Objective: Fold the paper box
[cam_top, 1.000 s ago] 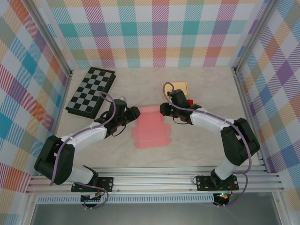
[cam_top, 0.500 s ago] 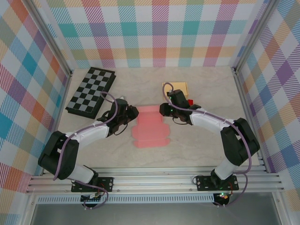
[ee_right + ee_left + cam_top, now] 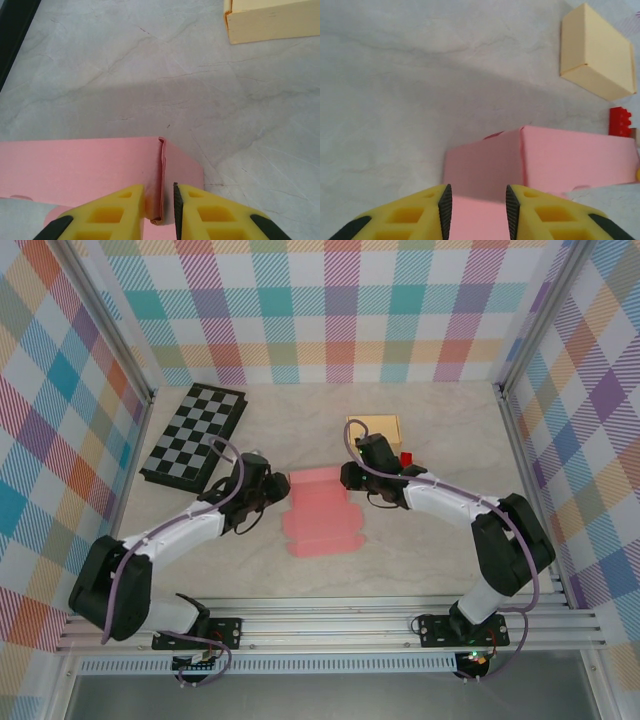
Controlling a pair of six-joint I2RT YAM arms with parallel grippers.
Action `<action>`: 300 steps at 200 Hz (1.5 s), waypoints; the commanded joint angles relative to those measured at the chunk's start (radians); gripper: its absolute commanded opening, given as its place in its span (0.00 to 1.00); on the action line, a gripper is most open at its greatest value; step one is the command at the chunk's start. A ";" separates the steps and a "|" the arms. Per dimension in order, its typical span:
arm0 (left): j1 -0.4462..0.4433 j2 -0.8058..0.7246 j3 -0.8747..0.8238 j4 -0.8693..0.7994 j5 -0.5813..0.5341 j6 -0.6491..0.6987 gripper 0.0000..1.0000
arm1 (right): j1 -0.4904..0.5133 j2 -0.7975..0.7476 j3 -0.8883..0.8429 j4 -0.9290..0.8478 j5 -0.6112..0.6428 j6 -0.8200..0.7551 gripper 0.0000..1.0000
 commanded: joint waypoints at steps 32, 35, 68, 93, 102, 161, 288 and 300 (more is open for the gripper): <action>0.001 -0.220 -0.165 -0.180 0.096 0.090 0.46 | 0.015 -0.012 -0.027 -0.094 0.071 0.046 0.24; -0.001 -0.230 -0.179 -0.175 0.105 0.088 0.47 | 0.015 -0.011 -0.027 -0.094 0.071 0.047 0.24; -0.048 -0.260 -0.292 -0.041 0.157 0.033 0.50 | 0.022 -0.009 -0.022 -0.097 0.074 0.053 0.24; -0.087 -0.221 -0.323 0.036 0.168 -0.012 0.51 | 0.028 -0.012 -0.019 -0.104 0.082 0.052 0.24; -0.100 -0.209 -0.331 0.066 0.173 -0.031 0.52 | 0.029 -0.012 -0.019 -0.107 0.083 0.053 0.24; -0.190 -0.097 -0.353 0.217 0.171 -0.133 0.49 | 0.031 -0.012 -0.016 -0.116 0.095 0.059 0.25; -0.315 -0.155 -0.364 0.087 0.018 -0.229 0.07 | 0.033 -0.011 -0.014 -0.132 0.098 0.087 0.26; -0.315 -0.176 -0.340 0.048 -0.012 -0.212 0.00 | 0.034 -0.018 -0.013 -0.132 0.091 0.087 0.27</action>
